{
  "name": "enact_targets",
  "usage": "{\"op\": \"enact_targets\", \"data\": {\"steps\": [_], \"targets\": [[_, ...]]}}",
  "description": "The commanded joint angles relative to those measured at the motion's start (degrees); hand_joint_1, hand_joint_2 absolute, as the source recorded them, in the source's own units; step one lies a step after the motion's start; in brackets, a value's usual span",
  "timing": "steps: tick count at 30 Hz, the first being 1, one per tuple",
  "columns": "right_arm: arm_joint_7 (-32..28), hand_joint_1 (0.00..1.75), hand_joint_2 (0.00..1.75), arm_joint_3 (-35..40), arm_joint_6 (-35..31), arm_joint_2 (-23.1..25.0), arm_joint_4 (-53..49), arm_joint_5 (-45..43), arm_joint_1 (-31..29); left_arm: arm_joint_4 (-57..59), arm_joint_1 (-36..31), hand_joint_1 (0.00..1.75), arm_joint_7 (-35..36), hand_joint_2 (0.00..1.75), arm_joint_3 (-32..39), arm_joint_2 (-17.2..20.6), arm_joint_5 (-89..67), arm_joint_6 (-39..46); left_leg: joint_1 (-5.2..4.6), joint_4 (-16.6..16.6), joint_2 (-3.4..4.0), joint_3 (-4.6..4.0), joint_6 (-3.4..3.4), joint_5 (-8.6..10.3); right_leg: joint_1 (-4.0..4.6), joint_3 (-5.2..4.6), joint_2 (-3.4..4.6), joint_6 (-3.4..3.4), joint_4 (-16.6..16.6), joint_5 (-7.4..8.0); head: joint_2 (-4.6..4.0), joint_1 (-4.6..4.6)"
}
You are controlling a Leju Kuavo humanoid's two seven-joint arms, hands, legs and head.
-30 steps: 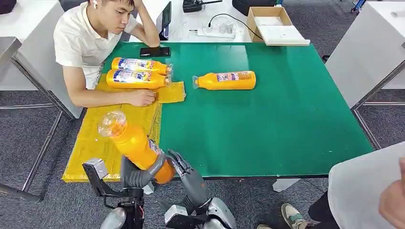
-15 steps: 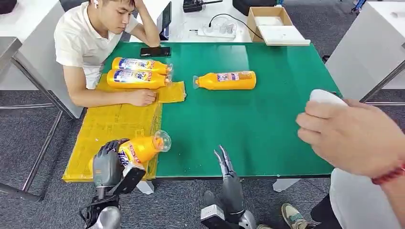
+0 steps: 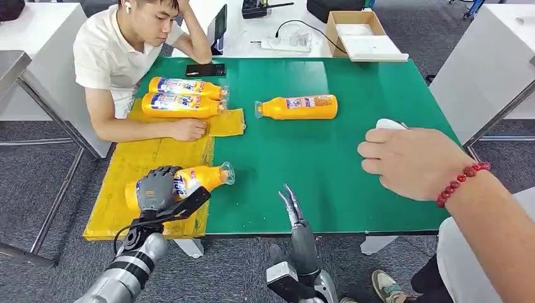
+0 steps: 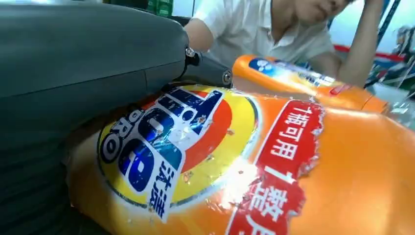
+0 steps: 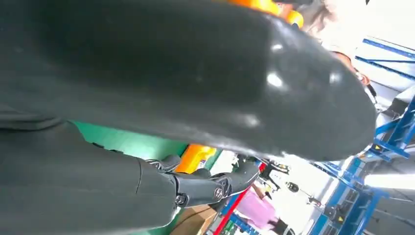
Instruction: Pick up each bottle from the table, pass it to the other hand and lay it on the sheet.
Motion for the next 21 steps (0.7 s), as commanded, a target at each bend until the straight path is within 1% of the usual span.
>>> {"op": "enact_targets", "data": {"steps": [1,2,11,12,14,17,19,20,21], "targets": [[-0.53,0.0,0.0,-1.13,-0.03,0.75,6.83,-1.12,-2.53,15.64,-4.89,0.07,1.53,1.75,0.32,1.35,-0.41,-3.42,0.02,-0.12,0.18,0.23,-0.09,0.02,0.03,0.16,0.1,-0.1,-0.05,0.04,0.02,0.0],[-0.56,0.0,0.0,-1.33,-0.04,0.73,7.05,-1.27,-2.54,15.56,-4.77,0.0,1.45,1.75,0.4,1.25,-0.1,-4.95,0.02,-0.12,0.23,0.24,-0.12,0.02,0.03,0.16,0.12,-0.13,-0.03,0.05,0.02,-0.02],[-0.59,0.0,0.0,-1.44,-0.1,0.75,7.12,-1.31,-2.53,15.42,-4.69,0.0,1.2,1.75,0.52,1.23,0.17,-5.65,0.02,-0.09,0.2,0.32,-0.18,0.06,0.03,0.2,0.07,-0.12,0.06,0.05,0.0,0.0],[-0.59,0.0,0.0,-1.56,-0.05,0.75,7.18,-1.33,-2.54,15.05,-4.53,0.0,0.62,1.75,0.87,1.12,0.99,-7.31,0.02,-0.13,0.22,0.32,-0.2,0.08,0.03,0.2,0.07,-0.15,0.03,0.07,0.0,0.0],[-0.67,0.0,0.0,-2.23,-0.03,0.82,7.39,-1.43,-2.42,12.69,-3.49,0.0,-2.36,1.75,1.62,0.76,4.33,-12.99,0.02,-0.11,0.24,0.35,-0.19,0.08,0.02,0.22,0.1,-0.14,0.05,0.07,0.0,0.0],[-0.92,0.0,0.0,-3.28,-0.29,0.84,7.72,-1.43,-2.24,7.45,-1.56,0.0,-3.68,1.75,-1.11,1.33,6.07,-19.15,0.0,-0.13,0.2,0.42,-0.19,0.08,0.0,0.31,0.06,-0.13,0.03,0.06,0.02,0.0],[-1.11,0.0,0.0,-4.14,-0.54,0.95,7.78,-1.32,-1.9,1.99,0.7,0.0,-4.5,1.75,-2.84,1.83,8.19,-20.18,-0.02,-0.13,0.1,0.5,-0.18,0.08,-0.01,0.4,0.0,-0.13,0.05,0.04,0.02,-0.02],[-1.15,0.0,0.0,-4.57,-0.74,0.96,7.61,-1.32,-1.52,-2.44,2.64,0.0,-5.24,1.75,-3.81,2.1,9.29,-19.95,0.0,-0.17,0.12,0.5,-0.21,0.1,0.01,0.41,0.01,-0.16,0.0,0.07,0.02,-0.02],[-1.23,0.0,0.0,-4.91,-1.0,0.94,7.39,-1.27,-1.14,-7.08,4.77,0.0,-6.18,1.75,-4.45,2.28,11.15,-19.67,-0.04,-0.14,-0.03,0.56,-0.19,0.1,-0.03,0.5,-0.04,-0.14,0.05,0.01,0.0,0.0]]}}
